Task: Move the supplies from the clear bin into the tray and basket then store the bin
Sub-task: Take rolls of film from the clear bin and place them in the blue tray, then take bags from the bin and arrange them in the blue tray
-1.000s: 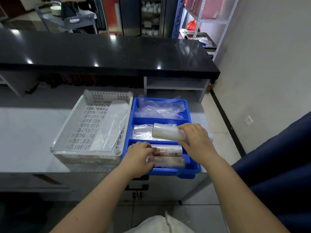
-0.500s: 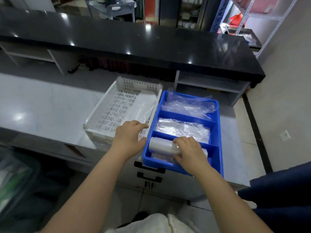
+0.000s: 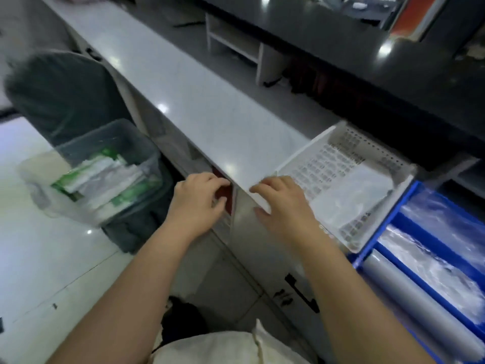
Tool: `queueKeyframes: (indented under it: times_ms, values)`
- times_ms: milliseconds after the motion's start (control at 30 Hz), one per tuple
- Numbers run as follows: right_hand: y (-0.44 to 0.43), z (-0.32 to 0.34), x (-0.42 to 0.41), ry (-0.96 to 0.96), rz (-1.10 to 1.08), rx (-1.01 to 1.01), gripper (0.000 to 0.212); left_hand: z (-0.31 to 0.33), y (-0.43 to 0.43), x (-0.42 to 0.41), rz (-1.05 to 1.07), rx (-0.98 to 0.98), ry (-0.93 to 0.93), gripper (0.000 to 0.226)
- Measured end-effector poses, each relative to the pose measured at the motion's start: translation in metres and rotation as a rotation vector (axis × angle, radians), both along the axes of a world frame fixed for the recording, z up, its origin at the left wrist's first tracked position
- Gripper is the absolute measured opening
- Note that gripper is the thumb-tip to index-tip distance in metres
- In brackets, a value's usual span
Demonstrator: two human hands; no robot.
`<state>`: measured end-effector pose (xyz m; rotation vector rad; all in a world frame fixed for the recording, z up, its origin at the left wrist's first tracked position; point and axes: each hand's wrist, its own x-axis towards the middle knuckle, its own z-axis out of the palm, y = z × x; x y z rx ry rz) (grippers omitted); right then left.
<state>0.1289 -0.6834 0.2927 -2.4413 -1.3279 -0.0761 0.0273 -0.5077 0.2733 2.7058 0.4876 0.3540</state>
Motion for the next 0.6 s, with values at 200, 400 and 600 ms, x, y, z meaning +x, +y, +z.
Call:
queueKeyframes:
  times_ms: [200, 400, 600]
  values:
    - [0.201, 0.010, -0.030, -0.109, 0.259, -0.024, 0.041, 0.009, 0.167, -0.065, 0.256, 0.030, -0.078, 0.035]
    - [0.370, -0.016, -0.066, -0.095, 0.417, -0.072, 0.045, -0.010, 0.309, -0.132, 0.473, -0.004, 0.016, 0.036]
    - [0.484, -0.048, -0.072, 0.014, 0.523, -0.190, 0.047, -0.047, 0.399, -0.165, 0.652, -0.145, 0.111, 0.035]
